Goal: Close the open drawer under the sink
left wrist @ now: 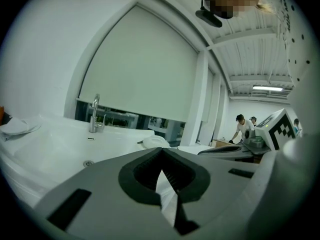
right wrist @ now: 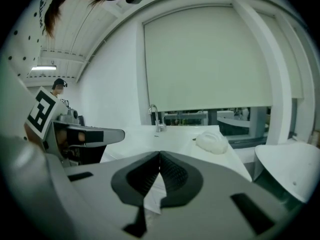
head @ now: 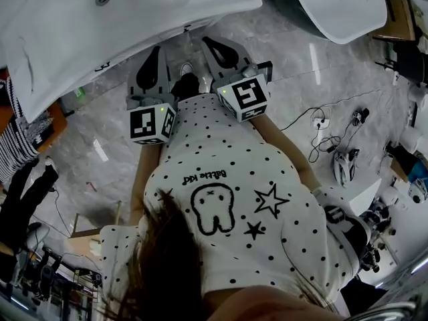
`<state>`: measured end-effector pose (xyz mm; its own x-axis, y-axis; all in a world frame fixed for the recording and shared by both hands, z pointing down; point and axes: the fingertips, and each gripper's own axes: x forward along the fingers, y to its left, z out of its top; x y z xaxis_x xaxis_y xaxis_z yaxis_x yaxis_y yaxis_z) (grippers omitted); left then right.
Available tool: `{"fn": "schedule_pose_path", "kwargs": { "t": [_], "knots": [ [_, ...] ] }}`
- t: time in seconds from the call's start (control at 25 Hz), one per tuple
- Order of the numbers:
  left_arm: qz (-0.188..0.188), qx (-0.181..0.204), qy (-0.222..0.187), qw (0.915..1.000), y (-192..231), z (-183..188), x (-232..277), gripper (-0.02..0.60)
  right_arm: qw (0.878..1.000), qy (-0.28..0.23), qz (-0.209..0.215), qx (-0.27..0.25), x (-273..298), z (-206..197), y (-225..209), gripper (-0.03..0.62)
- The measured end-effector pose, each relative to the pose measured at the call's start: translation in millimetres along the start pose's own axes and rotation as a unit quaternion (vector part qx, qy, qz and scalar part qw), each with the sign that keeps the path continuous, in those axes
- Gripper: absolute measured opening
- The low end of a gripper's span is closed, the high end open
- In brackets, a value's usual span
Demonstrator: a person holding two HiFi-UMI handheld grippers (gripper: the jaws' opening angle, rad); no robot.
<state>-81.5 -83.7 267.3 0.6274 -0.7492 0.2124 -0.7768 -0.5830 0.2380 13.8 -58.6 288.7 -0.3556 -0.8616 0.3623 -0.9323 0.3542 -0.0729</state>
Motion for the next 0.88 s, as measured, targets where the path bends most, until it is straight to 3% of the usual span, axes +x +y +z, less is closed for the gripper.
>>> {"fn": "schedule_pose_path", "kwargs": {
  "t": [0.44,0.88],
  "knots": [
    [-0.024,0.024,-0.013,0.9994,-10.2,7.4,4.8,0.005,1.000,-0.002,-0.009,0.003,1.8,2.4,-7.5,0.014],
    [-0.041,0.022,-0.008,0.9989,-13.0,4.7,7.8,0.005,1.000,0.001,-0.021,0.010,-5.1,-4.4,-5.4,0.014]
  ]
}}
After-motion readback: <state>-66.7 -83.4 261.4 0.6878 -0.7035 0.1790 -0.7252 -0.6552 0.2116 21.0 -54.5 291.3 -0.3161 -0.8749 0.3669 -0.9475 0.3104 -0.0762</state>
